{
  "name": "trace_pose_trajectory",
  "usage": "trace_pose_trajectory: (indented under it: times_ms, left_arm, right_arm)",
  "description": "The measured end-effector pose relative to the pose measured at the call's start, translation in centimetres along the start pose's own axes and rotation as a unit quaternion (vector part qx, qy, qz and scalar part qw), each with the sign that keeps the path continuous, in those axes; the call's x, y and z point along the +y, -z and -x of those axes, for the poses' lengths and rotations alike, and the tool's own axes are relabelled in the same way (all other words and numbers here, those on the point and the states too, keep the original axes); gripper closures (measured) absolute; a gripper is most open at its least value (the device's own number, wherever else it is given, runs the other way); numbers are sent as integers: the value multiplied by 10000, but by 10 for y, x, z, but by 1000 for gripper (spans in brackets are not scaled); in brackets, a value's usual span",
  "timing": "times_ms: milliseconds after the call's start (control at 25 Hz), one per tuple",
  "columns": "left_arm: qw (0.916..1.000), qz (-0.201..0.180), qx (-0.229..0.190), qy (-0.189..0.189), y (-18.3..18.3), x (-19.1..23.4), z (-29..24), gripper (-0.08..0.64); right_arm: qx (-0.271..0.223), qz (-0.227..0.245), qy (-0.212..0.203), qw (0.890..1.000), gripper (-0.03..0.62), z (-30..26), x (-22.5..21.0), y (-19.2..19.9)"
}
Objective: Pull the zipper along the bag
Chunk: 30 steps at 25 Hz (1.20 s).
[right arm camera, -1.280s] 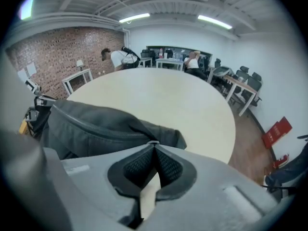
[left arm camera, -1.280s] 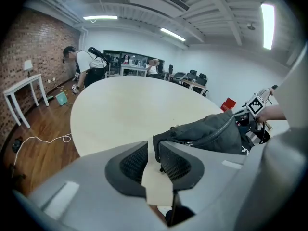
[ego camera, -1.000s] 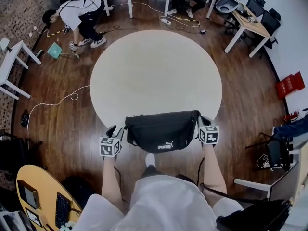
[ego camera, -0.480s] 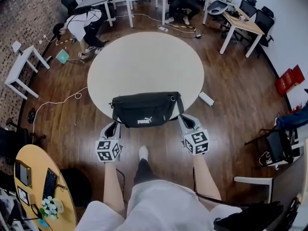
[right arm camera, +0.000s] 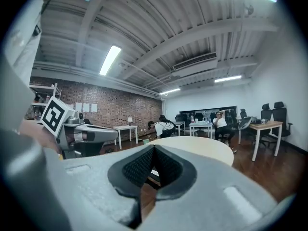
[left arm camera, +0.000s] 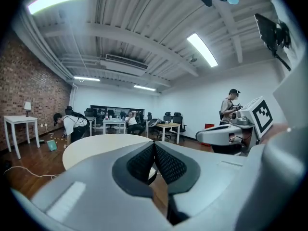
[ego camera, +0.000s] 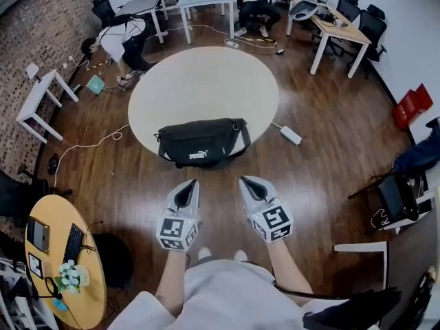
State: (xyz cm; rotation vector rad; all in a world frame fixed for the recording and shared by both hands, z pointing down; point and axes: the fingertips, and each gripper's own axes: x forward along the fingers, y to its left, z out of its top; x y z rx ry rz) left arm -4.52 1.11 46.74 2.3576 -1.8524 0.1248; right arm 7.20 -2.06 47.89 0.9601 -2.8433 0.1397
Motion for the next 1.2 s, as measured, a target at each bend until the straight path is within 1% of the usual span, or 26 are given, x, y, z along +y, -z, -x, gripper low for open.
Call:
trace_pose_trajectory:
  times_ms: [80,160,240,320,400,520,720,960,1200]
  left_arm:
    - [9999,-35,-160,25,-9,-11,7,542]
    - [9995,-136,-283,42,-15,-18,15,541]
    - [9983,-497,-305,-64,-16,-15,25,541]
    - [9954,-870,-326,-233,-16,-6,40,541]
    - [9937,-1018,-340,-317,-17,2,55,541]
    - [9946,-921,-328,-362,-13,14,72,541]
    - [9958,-738,-319,-441,-7,41,93,541]
    - [9955,-704,-362,-528,-8,72,110,541]
    - [9956,-676,-389,-516,-4,103,124,541]
  right_arm:
    - [-18,57,34,10000,601,10,10,-6]
    - [-63,106,157,9998,601,20,16,-10]
    - [-78,156,303,9994,601,22,21,-10]
    - [-40,177,360,9992,601,22,30,-7]
    - [0,156,364,9992,601,20,40,-5]
    - [76,158,279,9995,601,13,59,-4]
    - [30,320,140,9994,601,-3,90,-13]
    - [42,414,130,9991,601,-21,114,-17]
    - [98,512,70,9986,601,-45,145,-16]
